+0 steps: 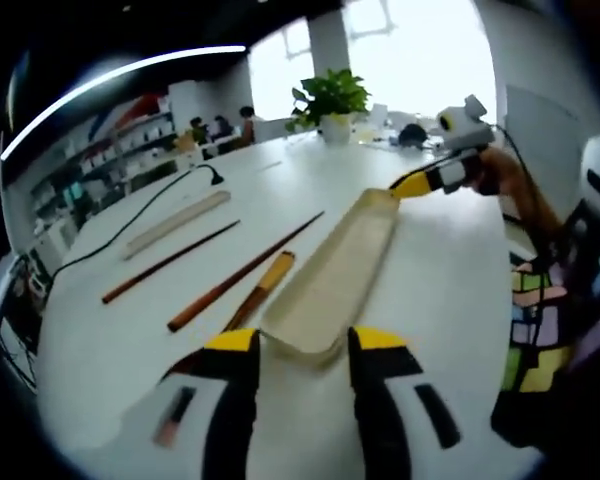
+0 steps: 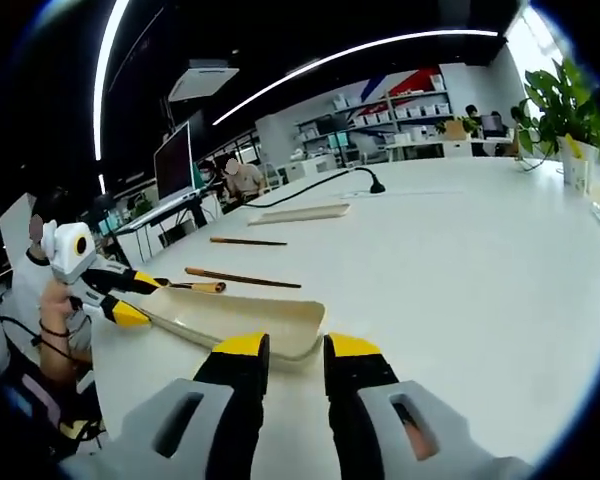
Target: Arrange the utensils inside the cutlery case until each visible utensil rests in its matching compartment.
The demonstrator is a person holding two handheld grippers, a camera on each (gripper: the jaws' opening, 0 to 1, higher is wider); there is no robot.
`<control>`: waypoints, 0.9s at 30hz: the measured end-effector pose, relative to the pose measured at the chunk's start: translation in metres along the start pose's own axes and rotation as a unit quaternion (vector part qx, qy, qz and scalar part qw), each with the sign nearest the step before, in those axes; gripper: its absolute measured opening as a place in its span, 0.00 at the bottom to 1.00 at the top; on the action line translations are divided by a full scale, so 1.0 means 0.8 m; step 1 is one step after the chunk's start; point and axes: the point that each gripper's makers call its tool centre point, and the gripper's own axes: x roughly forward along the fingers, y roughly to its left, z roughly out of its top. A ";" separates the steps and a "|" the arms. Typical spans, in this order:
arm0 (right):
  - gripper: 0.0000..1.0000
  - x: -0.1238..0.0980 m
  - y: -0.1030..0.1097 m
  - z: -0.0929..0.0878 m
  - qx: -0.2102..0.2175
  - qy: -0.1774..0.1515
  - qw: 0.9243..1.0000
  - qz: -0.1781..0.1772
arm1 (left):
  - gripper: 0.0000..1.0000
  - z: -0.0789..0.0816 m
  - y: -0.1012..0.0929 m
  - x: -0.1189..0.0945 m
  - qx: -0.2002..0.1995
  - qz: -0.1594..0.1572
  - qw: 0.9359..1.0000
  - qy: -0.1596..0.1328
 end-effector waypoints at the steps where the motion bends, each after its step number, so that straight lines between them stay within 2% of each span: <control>1: 0.21 -0.002 0.001 -0.001 0.009 -0.001 1.000 0.004 | 0.37 -0.002 0.000 0.001 -0.002 -0.002 1.000 0.003; 13: 0.21 -0.014 0.017 -0.013 0.001 0.014 1.000 0.018 | 0.39 -0.002 0.001 0.001 -0.006 -0.001 1.000 0.001; 16: 0.21 -0.017 0.020 -0.016 -0.008 0.022 1.000 0.019 | 0.40 -0.002 0.002 0.001 -0.025 0.000 1.000 0.001; 27: 0.21 -0.025 0.029 -0.022 -0.006 0.030 0.999 0.028 | 0.41 -0.003 0.002 0.001 -0.032 0.003 0.999 0.001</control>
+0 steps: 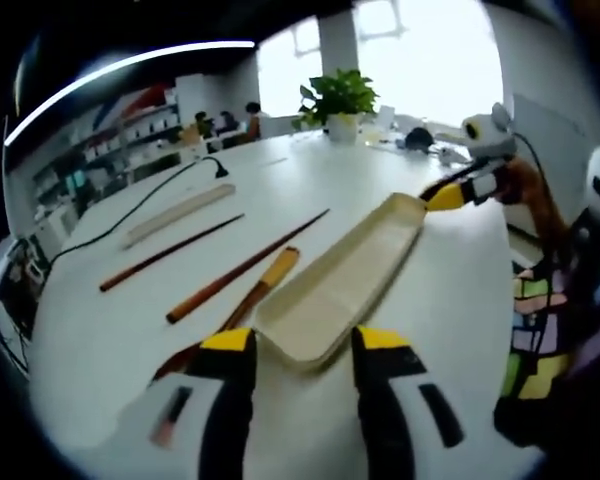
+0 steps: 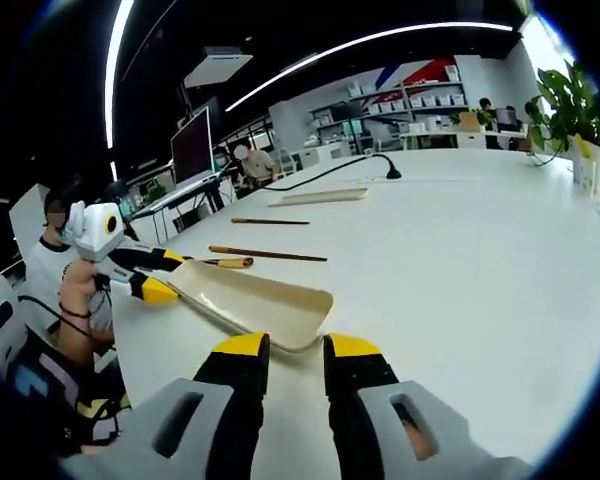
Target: Arrange the utensils inside the cutlery case until each visible utensil rests in its matching compartment.
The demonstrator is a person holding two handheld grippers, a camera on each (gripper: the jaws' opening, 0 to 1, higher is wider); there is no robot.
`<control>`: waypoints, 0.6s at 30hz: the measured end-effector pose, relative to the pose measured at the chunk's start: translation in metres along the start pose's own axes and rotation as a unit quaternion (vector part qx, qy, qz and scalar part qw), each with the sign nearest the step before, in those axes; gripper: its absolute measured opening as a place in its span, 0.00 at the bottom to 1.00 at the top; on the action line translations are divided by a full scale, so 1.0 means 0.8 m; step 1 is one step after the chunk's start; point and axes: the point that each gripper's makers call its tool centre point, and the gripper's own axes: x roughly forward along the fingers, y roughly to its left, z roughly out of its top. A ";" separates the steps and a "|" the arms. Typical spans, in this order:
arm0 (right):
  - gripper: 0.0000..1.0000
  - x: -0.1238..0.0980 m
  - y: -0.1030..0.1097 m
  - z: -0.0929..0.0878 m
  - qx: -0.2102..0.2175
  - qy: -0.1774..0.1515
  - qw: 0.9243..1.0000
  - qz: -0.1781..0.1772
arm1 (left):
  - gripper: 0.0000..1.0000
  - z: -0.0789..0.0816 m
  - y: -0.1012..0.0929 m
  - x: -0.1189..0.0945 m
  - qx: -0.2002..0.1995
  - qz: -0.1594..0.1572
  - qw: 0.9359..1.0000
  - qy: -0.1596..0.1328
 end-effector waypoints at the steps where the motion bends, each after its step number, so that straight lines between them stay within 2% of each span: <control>1: 0.21 -0.001 0.000 0.000 0.001 0.001 1.000 0.001 | 0.41 0.000 0.000 0.000 0.000 0.000 1.000 0.000; 7: 0.22 -0.001 0.002 -0.004 -0.006 0.004 1.000 0.005 | 0.41 -0.002 -0.002 0.002 -0.002 -0.003 1.000 0.003; 10: 0.22 -0.001 0.002 -0.005 -0.006 0.005 1.000 0.007 | 0.41 0.001 0.000 0.001 -0.018 -0.006 1.000 -0.003; 18: 0.23 -0.002 -0.001 -0.005 -0.011 0.006 1.000 0.010 | 0.39 0.000 0.001 0.002 -0.014 -0.003 1.000 -0.001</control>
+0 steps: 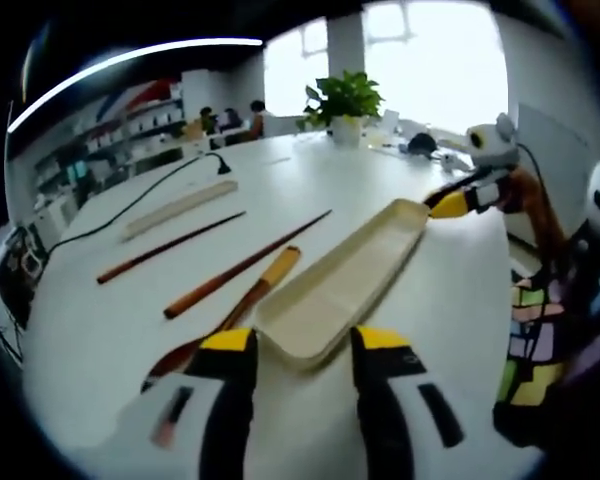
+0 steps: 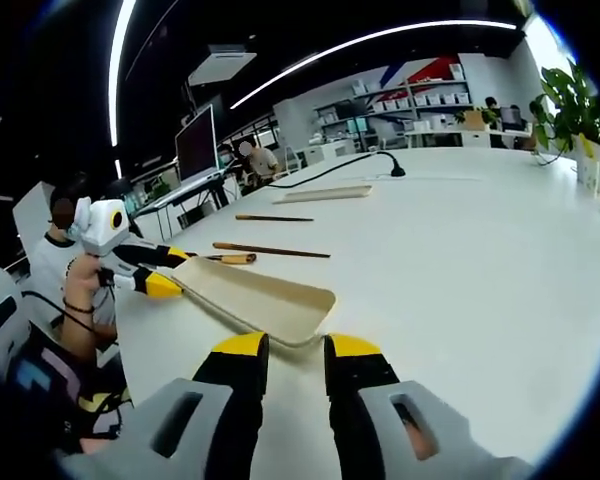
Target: Arrange the utensils inside the cutlery case until each visible utensil rests in its matching compartment.
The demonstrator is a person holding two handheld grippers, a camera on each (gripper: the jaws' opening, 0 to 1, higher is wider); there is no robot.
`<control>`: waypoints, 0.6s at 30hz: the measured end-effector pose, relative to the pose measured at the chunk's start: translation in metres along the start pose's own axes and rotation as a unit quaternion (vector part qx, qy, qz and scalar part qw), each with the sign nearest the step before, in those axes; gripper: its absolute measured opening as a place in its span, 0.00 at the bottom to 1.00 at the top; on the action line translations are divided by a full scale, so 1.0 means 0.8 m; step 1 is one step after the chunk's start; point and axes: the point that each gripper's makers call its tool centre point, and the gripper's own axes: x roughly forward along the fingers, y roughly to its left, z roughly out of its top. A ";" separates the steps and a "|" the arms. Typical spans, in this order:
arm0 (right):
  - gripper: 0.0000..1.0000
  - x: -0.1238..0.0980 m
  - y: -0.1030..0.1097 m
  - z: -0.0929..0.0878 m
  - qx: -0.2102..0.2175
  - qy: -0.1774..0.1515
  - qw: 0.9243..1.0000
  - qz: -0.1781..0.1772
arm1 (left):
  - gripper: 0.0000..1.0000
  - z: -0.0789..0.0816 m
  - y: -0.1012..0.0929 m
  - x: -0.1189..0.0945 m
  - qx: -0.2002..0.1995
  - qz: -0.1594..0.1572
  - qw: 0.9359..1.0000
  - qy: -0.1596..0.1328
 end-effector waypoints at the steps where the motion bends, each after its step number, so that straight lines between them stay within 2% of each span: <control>1: 0.24 0.000 -0.001 0.000 0.003 -0.003 1.000 -0.001 | 0.39 0.000 0.000 -0.001 0.000 0.000 1.000 0.000; 3: 0.25 -0.002 -0.004 0.000 0.001 -0.005 1.000 -0.005 | 0.38 -0.002 0.002 -0.008 0.001 0.008 1.000 0.006; 6: 0.25 -0.008 -0.008 0.002 -0.010 -0.005 1.000 -0.011 | 0.38 0.005 0.007 -0.021 0.007 0.020 1.000 -0.004; 11: 0.25 -0.021 -0.017 0.017 -0.026 -0.020 0.999 -0.019 | 0.38 0.008 0.018 -0.034 0.014 0.042 0.999 -0.010; 14: 0.25 -0.025 -0.023 0.032 -0.035 -0.030 0.999 -0.026 | 0.38 0.008 0.020 -0.032 0.013 0.041 0.999 -0.013; 18: 0.26 -0.024 -0.018 0.054 -0.070 -0.036 0.997 -0.022 | 0.38 0.006 0.019 -0.029 0.001 0.033 0.999 -0.015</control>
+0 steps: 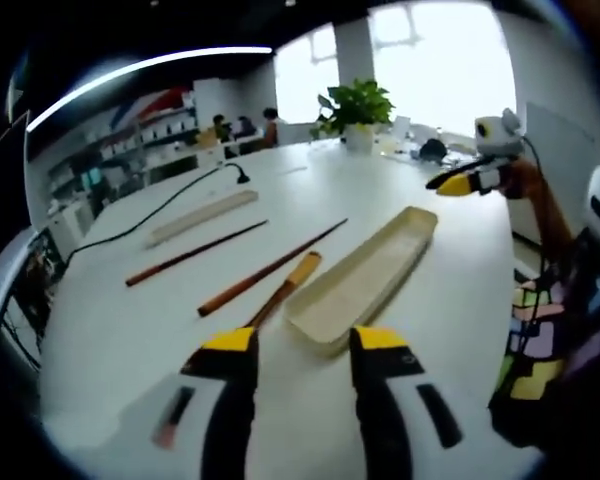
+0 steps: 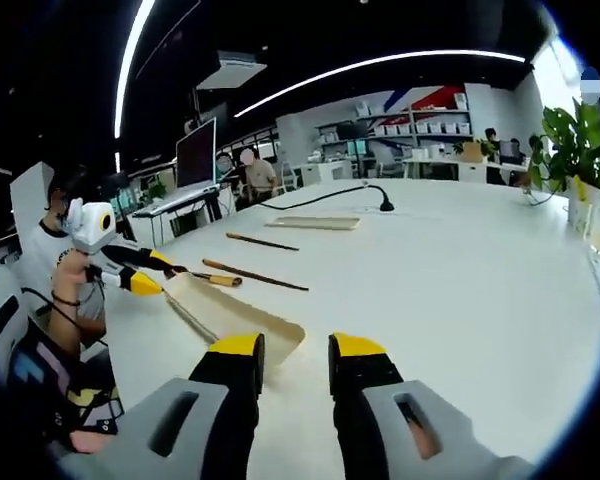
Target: Arrange the utensils inside the cutlery case until each visible utensil rests in its matching compartment.
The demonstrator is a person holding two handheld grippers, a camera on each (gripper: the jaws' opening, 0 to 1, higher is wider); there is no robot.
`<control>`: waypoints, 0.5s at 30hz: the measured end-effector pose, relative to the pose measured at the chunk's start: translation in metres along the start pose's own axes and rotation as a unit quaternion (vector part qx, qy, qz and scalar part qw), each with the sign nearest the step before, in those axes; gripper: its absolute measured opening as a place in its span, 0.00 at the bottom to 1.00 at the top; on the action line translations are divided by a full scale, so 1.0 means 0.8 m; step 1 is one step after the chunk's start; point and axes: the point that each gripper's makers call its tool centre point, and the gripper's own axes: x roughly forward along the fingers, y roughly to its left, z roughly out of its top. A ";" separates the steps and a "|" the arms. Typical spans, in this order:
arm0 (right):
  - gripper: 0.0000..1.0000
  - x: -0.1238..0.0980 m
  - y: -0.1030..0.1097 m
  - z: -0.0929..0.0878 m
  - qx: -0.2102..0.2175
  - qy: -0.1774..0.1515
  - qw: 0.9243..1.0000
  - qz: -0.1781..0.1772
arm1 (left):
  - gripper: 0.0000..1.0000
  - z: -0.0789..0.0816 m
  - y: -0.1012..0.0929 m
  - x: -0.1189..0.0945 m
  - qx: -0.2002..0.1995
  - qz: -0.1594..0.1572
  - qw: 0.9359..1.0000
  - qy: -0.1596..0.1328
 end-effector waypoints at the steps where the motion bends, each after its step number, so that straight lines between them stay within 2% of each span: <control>1: 0.26 0.002 0.002 0.006 -0.011 0.000 1.000 0.004 | 0.38 0.000 0.000 0.000 0.000 0.000 1.000 0.000; 5: 0.26 0.013 0.013 0.024 -0.055 0.002 0.998 0.026 | 0.39 0.006 0.004 -0.004 -0.002 0.006 1.000 -0.014; 9: 0.26 0.030 0.026 0.040 -0.079 0.006 0.995 0.052 | 0.39 0.010 0.005 -0.009 -0.005 0.008 1.000 -0.025; 15: 0.26 0.061 0.030 0.059 -0.104 0.034 0.991 0.072 | 0.39 0.010 0.009 -0.012 -0.006 0.010 1.000 -0.029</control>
